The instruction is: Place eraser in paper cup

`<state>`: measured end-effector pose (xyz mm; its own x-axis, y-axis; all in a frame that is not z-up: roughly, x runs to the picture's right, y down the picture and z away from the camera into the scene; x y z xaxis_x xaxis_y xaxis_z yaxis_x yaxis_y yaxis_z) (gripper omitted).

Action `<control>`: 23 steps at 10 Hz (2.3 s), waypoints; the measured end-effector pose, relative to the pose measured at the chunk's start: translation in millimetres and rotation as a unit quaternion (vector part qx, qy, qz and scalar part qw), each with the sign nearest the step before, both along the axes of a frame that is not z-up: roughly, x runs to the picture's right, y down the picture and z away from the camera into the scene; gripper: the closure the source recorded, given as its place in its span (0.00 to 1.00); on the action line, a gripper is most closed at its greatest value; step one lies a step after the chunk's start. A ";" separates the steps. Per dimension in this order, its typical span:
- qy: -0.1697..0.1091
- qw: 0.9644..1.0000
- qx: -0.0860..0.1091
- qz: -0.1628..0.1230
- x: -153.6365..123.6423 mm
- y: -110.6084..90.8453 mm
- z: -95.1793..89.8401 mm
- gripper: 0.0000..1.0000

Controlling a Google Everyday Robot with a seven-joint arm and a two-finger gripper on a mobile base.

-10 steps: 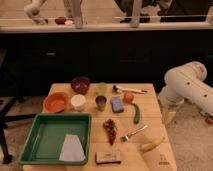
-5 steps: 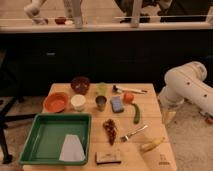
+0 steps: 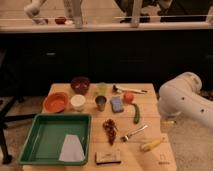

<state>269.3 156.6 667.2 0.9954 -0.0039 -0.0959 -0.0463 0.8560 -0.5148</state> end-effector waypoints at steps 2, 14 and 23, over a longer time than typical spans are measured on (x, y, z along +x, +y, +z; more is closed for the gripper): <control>-0.012 1.000 -0.008 0.022 -17.0 37.8 -11.7 0.20; -0.048 0.998 -0.037 0.025 -50.1 86.4 -14.1 0.20; -0.153 0.987 -0.043 0.024 -149.8 178.4 -13.2 0.20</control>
<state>119.5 335.0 654.1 0.9770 0.0484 0.2076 0.0835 0.8091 -0.5817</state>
